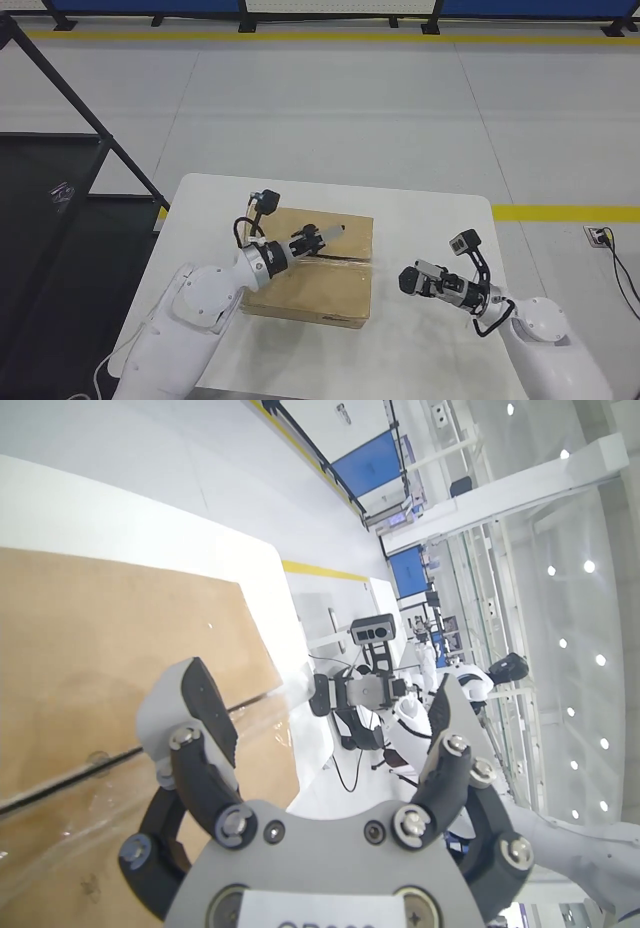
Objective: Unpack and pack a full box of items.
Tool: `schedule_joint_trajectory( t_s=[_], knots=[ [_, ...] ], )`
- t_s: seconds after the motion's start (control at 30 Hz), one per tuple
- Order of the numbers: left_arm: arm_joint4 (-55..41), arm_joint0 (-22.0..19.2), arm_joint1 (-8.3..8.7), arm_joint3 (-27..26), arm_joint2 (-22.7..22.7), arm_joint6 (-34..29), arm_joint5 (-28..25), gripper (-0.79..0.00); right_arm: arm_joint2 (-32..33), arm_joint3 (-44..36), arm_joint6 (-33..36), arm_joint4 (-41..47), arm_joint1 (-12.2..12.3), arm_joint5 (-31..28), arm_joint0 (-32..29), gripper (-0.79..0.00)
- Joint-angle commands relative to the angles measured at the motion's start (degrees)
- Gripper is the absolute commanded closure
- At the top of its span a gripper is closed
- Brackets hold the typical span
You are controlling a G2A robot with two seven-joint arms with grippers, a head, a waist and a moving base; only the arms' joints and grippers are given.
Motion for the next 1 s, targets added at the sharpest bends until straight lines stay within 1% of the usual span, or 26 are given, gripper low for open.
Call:
schedule_joint_trajectory(
  t_s=[0.0, 0.3, 0.43, 0.53, 0.77, 0.97],
  knots=[
    [0.4, -0.5, -0.10, 1.1, 0.7, -0.6, 0.2, -0.785, -0.1, 0.3, 0.0, 0.1, 0.0, -0.3, 0.2, -0.785],
    [2.8, -3.3, -1.24, 5.2, 5.7, -0.6, -0.1, -0.785, 0.0, 1.3, 1.0, 0.9, 0.2, -1.6, -0.2, -0.785],
    [2.9, -3.7, -1.49, 5.5, 6.4, -1.0, -0.5, -0.785, -1.0, 1.8, 3.9, 1.6, 0.2, -1.0, 0.1, -0.785],
    [2.8, -3.7, -1.56, 5.2, 6.5, -1.2, -0.6, -0.785, -2.9, 3.1, 4.0, 1.0, -0.2, 0.3, 1.8, -0.785],
    [2.6, -2.6, -1.46, 2.9, 5.9, -1.8, -0.9, -0.785, -6.8, 6.6, 5.3, 2.5, -1.2, 1.0, 6.1, -0.785],
    [2.8, -0.8, -1.15, 0.2, 4.9, -2.8, -1.4, -0.785, -8.2, 7.9, 7.8, 3.8, -1.6, -0.4, 7.7, -0.785]
  ],
)
